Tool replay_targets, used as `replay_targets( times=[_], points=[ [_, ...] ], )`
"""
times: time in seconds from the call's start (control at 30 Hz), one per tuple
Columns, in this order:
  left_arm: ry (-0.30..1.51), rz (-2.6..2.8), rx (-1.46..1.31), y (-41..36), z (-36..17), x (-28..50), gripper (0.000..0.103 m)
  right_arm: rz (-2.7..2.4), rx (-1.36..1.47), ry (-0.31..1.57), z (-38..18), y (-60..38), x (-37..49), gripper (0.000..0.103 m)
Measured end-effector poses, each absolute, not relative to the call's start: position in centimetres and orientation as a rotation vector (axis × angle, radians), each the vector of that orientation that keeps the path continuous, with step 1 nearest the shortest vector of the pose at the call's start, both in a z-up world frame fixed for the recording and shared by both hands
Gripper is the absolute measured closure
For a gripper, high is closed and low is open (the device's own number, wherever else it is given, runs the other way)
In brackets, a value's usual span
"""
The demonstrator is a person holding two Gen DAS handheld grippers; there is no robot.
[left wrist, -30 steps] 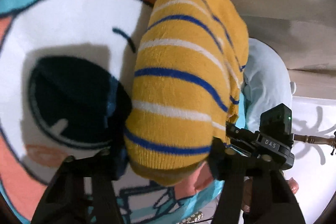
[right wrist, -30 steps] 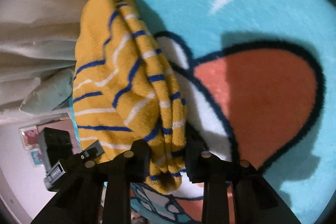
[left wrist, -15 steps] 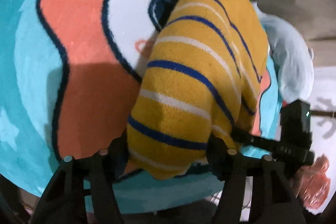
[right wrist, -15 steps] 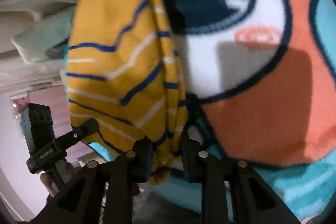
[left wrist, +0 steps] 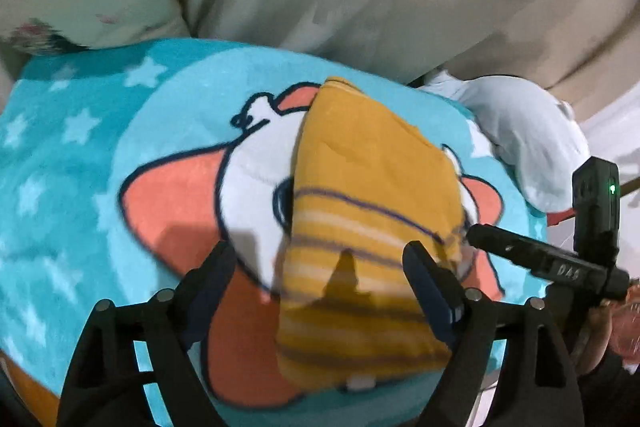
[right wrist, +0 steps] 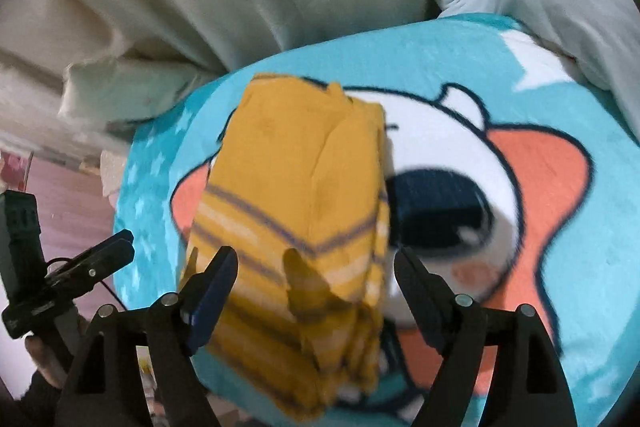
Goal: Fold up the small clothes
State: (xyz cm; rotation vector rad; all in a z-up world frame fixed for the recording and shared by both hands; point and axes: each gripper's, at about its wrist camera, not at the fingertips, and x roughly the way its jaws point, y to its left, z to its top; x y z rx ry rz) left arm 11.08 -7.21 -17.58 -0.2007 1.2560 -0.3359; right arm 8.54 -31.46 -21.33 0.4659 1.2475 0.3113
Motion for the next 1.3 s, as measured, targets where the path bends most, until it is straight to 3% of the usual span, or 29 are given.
replay_targets(
  times=[0.27,0.33,0.4,0.43,0.47,0.53,0.6,0.77,0.8,0.83,0.97,1.03,1.3],
  points=[
    [1.404,-0.401,-0.204,-9.3,-24.0,17.7,0.019,0.246,0.578,1.302,-25.7,-32.3,13.9,0.022],
    [1.428,-0.429,-0.242,-9.6,-25.0,18.7,0.035,0.258,0.595,1.308,-26.2,-32.5,14.4,0.029],
    [1.466,-0.435,-0.265,-10.0,-26.1,19.5,0.049,0.260,0.588,1.334,-26.8,-32.6,14.8,0.051],
    [1.484,-0.431,-0.284,-10.1,-26.7,19.8,0.062,0.270,0.604,1.341,-26.9,-32.5,15.0,0.054],
    [1.491,-0.429,-0.293,-10.0,-27.0,19.9,0.065,0.279,0.604,1.345,-26.8,-32.3,15.2,0.062],
    [1.484,-0.434,-0.326,-9.6,-26.6,19.8,0.088,0.271,0.575,1.348,-26.4,-31.8,15.4,0.071],
    [1.458,-0.461,-0.402,-8.6,-25.1,19.4,0.089,0.276,0.605,1.347,-25.9,-31.8,15.5,0.078],
    [1.410,-0.423,-0.349,-7.5,-24.0,18.6,0.088,0.350,0.583,1.288,-24.5,-31.6,16.0,0.077],
    [1.419,-0.397,-0.312,-7.8,-24.7,18.6,0.082,0.334,0.571,1.298,-25.2,-31.5,16.2,0.069],
    [1.437,-0.364,-0.281,-7.9,-25.4,18.6,0.068,0.321,0.555,1.305,-25.8,-31.3,16.4,0.058],
    [1.361,-0.356,-0.222,-7.2,-23.3,16.5,0.047,0.309,0.582,1.329,-25.1,-31.7,15.0,0.048],
    [1.308,-0.350,-0.193,-6.5,-21.5,14.0,0.034,0.293,0.584,1.314,-23.6,-32.1,12.9,0.035],
    [1.343,-0.350,-0.203,-5.5,-22.1,4.6,0.031,0.289,0.569,1.390,-24.4,-30.7,3.8,0.031]
  ],
)
